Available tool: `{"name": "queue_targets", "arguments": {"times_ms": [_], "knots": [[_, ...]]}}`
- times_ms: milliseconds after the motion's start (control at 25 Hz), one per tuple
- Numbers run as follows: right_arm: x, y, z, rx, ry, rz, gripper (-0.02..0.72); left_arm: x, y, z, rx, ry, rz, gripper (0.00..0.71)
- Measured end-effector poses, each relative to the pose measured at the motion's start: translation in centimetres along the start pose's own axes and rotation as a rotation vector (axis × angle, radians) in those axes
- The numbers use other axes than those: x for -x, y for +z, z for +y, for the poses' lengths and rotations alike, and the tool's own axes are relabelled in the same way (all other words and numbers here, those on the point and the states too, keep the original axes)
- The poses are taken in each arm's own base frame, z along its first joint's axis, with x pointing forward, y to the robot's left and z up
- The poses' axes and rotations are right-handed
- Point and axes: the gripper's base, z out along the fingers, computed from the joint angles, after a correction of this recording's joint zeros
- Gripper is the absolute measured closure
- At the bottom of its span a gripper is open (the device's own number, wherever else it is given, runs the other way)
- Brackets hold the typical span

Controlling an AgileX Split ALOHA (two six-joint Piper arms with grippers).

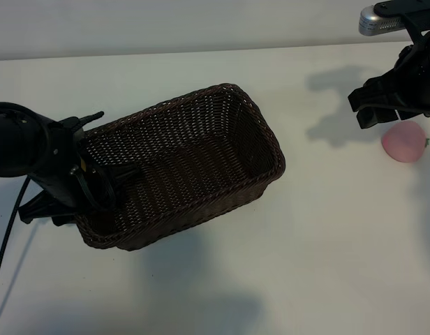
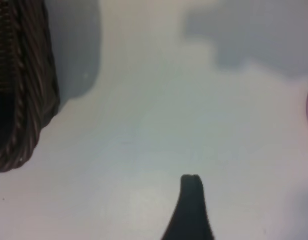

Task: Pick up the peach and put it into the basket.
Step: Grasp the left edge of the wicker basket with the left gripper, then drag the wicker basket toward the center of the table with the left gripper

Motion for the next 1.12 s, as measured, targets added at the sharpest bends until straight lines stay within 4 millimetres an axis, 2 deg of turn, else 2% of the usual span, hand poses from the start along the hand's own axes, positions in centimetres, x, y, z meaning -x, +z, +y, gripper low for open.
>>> {"name": "queue_targets", "arguments": {"times_ms": [120,280,480,520,560,880,1120], "knots": [[0.0,0.0,0.0,0.000,0.000,0.000,0.120,0.1,-0.3,0.0,-0.010,-0.002,-0.010,0.187],[0.0,0.0,0.0,0.000,-0.001,0.000,0.120,0.1,-0.4,0.0,-0.012,-0.009,-0.012,0.320],[0.0,0.0,0.0,0.000,-0.001,0.000,0.120,0.1,-0.7,0.0,-0.024,-0.013,-0.023,0.325],[0.0,0.0,0.0,0.000,-0.001,0.000,0.120,0.1,-0.9,0.0,-0.029,-0.013,-0.029,0.336],[0.0,0.0,0.0,0.000,-0.001,0.000,0.120,0.2,-1.2,0.0,-0.037,-0.015,-0.036,0.393],[0.0,0.0,0.0,0.000,0.000,0.000,0.120,1.3,-3.7,1.2,-0.137,-0.076,-0.083,0.392],[0.0,0.0,0.0,0.000,0.000,0.000,0.120,1.4,-5.1,1.0,-0.281,-0.065,-0.077,0.392]]}}
